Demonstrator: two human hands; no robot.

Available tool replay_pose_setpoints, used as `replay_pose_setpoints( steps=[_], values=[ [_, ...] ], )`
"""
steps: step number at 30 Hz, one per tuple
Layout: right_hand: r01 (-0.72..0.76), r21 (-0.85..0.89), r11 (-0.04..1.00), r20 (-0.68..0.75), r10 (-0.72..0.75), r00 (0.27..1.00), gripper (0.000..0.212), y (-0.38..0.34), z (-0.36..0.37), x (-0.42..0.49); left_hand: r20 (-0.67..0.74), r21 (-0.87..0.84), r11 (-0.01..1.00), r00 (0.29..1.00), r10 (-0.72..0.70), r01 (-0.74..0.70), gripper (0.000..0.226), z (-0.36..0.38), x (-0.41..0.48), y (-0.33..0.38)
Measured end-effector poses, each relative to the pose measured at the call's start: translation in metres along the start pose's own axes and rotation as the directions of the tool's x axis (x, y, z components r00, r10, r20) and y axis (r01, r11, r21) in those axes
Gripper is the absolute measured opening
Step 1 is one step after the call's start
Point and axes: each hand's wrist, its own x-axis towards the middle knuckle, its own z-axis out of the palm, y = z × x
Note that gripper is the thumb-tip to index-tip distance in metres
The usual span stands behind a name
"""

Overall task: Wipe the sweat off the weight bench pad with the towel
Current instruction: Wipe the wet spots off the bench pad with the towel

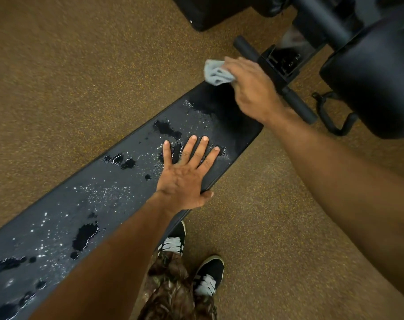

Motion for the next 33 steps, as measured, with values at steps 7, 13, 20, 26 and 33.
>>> replay_pose_setpoints(
  steps=[7, 13, 20, 26, 33],
  values=[
    [0.11, -0.096, 0.989, 0.299, -0.076, 0.951, 0.071, -0.007, 0.023, 0.013, -0.007, 0.002, 1.0, 1.0, -0.004, 0.004, 0.109, 0.002, 0.001, -0.001],
    [0.015, -0.082, 0.997, 0.133, -0.004, 0.991, 0.061, 0.017, 0.028, -0.066, -0.003, 0.002, 1.0, 1.0, -0.006, 0.006, 0.109, 0.001, 0.001, -0.001],
    [-0.164, -0.087, 0.983, 0.06, 0.169, 0.984, 0.061, -0.035, 0.056, -0.158, 0.023, 0.012, 1.0, 1.0, 0.009, -0.009, 0.112, -0.003, 0.001, -0.003],
    [-0.141, -0.169, 0.975, 0.223, 0.177, 0.959, 0.076, -0.04, 0.059, -0.161, 0.063, 0.029, 0.999, 0.998, 0.01, -0.012, 0.111, -0.009, 0.0, -0.002],
    [-0.335, -0.057, 0.941, 0.176, 0.34, 0.924, 0.064, -0.031, 0.053, -0.107, -0.005, 0.041, 0.998, 0.998, 0.055, -0.054, 0.092, -0.021, -0.011, -0.014]
  ],
)
